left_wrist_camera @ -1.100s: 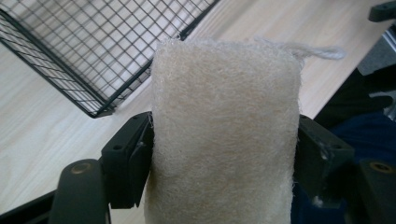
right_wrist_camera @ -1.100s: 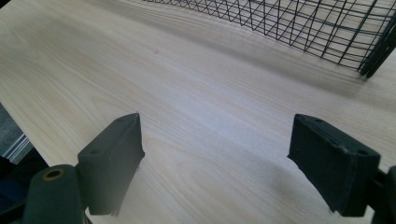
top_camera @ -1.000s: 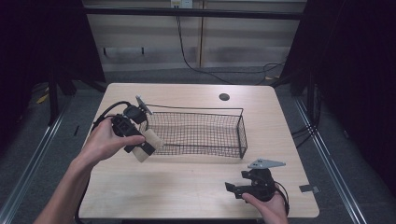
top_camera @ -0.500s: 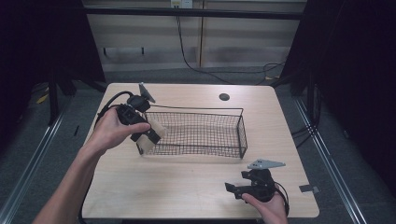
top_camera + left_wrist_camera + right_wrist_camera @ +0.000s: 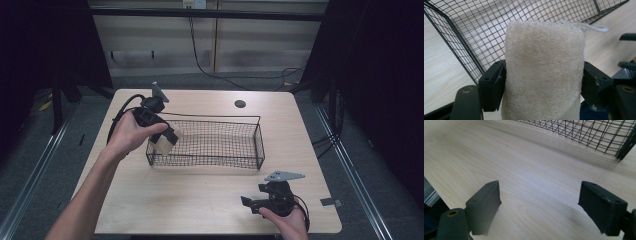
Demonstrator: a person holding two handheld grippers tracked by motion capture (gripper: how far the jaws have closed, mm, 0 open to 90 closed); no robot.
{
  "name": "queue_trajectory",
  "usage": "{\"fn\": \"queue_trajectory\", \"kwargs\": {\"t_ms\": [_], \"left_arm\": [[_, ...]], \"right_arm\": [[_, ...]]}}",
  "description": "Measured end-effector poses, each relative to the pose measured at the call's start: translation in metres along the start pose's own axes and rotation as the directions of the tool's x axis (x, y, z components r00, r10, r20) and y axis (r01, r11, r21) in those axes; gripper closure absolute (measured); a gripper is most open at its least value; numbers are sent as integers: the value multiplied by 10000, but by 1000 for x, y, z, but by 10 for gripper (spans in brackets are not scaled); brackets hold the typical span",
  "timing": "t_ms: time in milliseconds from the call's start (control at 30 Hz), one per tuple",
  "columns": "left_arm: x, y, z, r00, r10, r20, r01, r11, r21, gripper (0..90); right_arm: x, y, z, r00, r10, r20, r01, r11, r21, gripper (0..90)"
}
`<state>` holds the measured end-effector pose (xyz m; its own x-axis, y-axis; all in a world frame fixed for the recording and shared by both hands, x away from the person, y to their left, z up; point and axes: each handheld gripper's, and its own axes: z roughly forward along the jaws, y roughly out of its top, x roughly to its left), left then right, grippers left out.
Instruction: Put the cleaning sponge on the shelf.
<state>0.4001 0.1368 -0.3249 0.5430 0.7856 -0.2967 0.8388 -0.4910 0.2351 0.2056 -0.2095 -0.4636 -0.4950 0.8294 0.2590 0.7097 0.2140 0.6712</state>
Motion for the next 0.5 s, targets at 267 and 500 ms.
{"fn": "queue_trajectory", "kwargs": {"t_ms": [267, 500], "left_arm": [[6, 9, 10, 9967, -811, 47, 811, 9967, -24, 288], [9, 13, 17, 9862, -1594, -444, 1594, 9872, -19, 288]], "right_arm": [[0, 0, 0, 10000, -47, -17, 47, 10000, 43, 171], [1, 0, 0, 10000, -56, -36, 56, 9998, 176, 172]]}}
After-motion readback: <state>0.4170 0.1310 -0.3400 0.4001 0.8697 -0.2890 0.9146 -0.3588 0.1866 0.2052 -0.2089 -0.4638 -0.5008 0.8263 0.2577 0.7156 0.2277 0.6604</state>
